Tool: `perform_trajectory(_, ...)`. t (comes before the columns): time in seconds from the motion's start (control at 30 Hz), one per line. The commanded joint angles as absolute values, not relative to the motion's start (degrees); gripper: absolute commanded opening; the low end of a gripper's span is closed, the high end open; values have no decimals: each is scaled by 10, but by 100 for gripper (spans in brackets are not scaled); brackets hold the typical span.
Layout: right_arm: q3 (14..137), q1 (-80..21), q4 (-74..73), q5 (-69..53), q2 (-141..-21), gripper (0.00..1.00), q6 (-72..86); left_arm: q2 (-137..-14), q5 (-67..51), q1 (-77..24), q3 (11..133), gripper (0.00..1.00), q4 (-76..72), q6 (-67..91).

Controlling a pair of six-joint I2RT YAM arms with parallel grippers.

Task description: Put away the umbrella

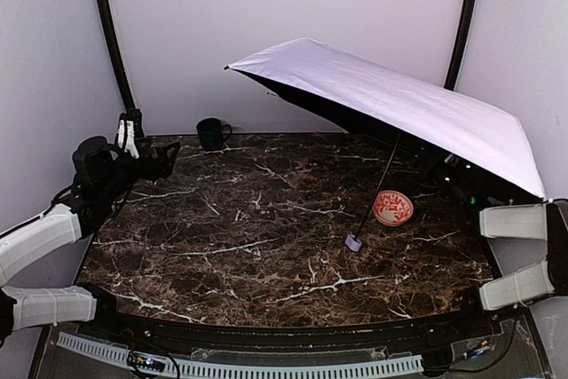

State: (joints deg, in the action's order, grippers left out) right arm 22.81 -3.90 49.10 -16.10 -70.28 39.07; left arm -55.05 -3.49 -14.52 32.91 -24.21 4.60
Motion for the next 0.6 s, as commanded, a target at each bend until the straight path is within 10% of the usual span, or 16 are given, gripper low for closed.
perform_trajectory(0.0,290,-126,557,-165,-750,99,436,-565,-104,-164,342,91,-193,55)
perform_trajectory(0.2,349,-162,552,-139,-798,92,442,-569,-113,-188,323,87,-212,51)
perform_trajectory(0.43,359,-177,540,-109,-800,20,421,-555,-122,-208,309,86,-238,34)
perform_trajectory(0.57,401,-191,500,-113,-807,8,399,-558,-131,-216,309,85,-241,32)
